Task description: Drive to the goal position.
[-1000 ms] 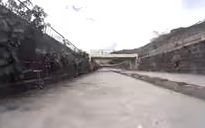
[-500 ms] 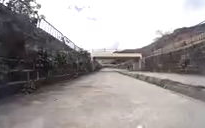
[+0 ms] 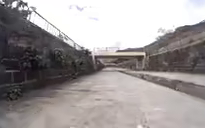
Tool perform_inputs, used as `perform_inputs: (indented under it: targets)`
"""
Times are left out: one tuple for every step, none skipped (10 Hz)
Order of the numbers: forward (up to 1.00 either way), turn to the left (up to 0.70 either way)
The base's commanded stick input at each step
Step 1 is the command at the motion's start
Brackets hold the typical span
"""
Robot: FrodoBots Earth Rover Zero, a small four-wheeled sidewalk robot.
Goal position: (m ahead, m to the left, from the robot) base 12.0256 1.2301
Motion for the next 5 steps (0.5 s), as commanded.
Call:
perform_inputs:
  targets:
    - [1.0,0.0]
    - [1.0,-0.4]
    - [1.0,-0.4]
    - [1.0,-0.4]
    - [1.0,-0.33]
